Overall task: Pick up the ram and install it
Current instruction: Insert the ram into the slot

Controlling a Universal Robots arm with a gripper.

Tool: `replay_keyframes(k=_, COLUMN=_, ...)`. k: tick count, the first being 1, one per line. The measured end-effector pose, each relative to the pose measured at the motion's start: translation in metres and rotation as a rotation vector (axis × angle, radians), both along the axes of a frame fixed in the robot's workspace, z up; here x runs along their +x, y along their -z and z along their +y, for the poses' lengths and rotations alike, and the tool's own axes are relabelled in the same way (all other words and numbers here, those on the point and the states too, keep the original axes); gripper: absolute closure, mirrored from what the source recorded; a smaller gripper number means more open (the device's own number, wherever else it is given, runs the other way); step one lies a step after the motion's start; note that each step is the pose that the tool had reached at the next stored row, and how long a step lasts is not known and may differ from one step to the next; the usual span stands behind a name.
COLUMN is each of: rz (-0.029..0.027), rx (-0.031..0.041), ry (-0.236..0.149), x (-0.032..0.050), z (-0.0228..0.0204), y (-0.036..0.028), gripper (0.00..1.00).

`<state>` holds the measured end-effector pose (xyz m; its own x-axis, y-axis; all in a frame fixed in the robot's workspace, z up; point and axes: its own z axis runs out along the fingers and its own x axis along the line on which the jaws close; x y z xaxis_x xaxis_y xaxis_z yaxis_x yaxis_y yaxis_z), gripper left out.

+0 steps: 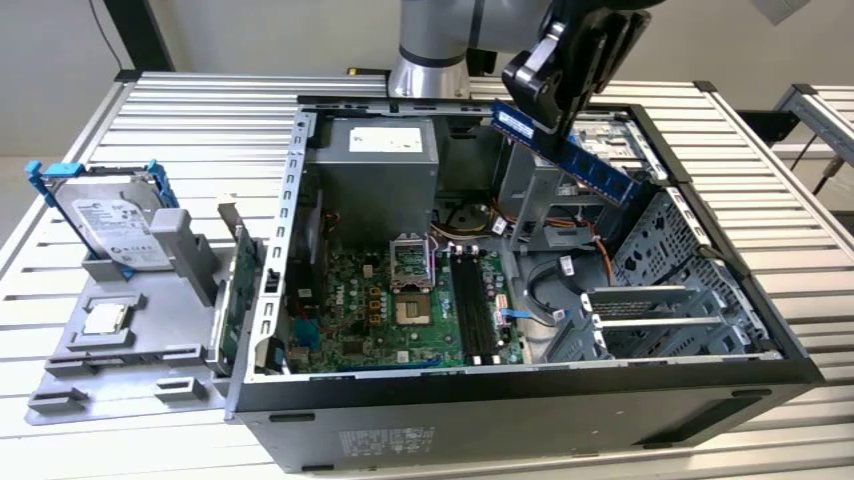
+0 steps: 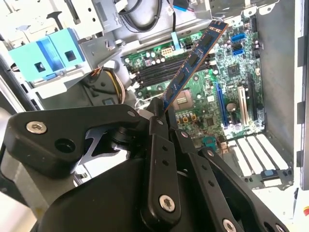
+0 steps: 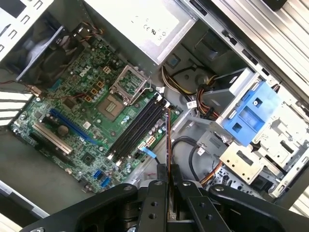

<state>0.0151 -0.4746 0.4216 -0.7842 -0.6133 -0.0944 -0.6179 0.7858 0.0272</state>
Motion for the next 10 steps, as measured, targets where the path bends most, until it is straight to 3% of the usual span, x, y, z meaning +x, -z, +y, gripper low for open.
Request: replay_keyframes(k=10, rz=0.0000, rx=0.0001, ry=0.099, x=0.0000, z=0.0000, y=0.0000, gripper=1.00)
